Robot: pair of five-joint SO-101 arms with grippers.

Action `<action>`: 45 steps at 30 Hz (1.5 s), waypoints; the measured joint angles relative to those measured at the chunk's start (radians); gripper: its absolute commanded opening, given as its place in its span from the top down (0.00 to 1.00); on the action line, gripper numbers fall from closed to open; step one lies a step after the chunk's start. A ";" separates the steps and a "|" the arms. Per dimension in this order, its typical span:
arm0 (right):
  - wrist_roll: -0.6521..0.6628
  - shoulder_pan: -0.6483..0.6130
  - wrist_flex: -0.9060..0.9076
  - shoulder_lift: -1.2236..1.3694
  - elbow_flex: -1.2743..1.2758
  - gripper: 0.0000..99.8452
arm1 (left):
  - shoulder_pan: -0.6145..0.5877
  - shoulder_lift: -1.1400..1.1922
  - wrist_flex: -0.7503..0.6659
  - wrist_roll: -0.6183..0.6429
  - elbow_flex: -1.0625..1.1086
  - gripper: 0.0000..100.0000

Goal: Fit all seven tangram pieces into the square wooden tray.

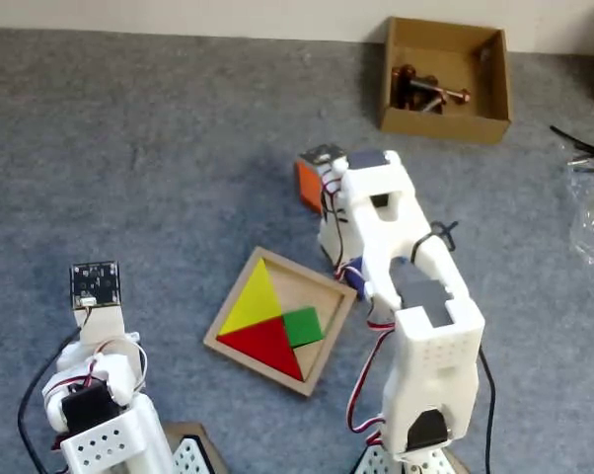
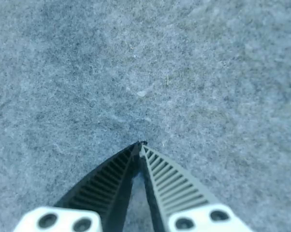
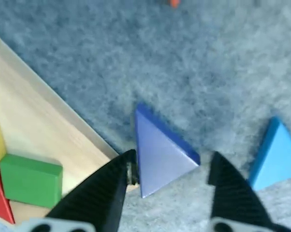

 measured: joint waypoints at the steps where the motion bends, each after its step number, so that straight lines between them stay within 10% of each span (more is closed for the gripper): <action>1: 0.000 -0.005 0.000 0.000 0.018 0.70 | 0.000 0.000 0.000 0.000 0.000 0.99; 45: -0.044 0.038 -0.049 -0.008 0.055 0.79 | 0.000 0.000 0.000 0.000 0.000 0.99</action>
